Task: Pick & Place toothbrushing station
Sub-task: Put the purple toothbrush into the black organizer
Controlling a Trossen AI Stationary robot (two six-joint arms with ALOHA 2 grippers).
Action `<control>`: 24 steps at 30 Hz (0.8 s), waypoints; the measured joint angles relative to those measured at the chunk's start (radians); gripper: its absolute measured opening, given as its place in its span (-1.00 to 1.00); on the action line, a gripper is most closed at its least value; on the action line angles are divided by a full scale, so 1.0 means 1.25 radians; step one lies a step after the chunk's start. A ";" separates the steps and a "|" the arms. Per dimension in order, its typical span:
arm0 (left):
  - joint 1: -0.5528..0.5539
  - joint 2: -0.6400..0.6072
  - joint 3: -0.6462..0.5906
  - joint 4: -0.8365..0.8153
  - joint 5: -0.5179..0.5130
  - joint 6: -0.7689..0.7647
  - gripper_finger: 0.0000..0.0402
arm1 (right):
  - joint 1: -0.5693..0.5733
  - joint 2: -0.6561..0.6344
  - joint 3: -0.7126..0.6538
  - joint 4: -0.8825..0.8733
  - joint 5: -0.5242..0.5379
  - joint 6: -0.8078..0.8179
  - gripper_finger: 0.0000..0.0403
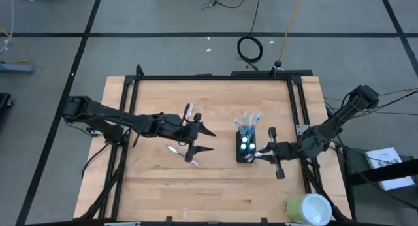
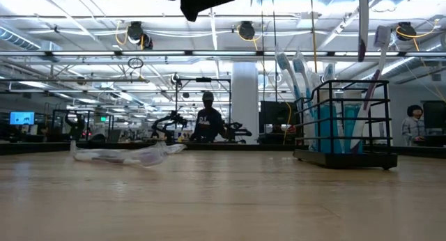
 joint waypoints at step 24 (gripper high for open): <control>0.087 0.012 -0.169 0.178 -0.048 -0.079 0.25 | 0.011 -0.092 -0.101 -0.017 0.139 0.060 -0.94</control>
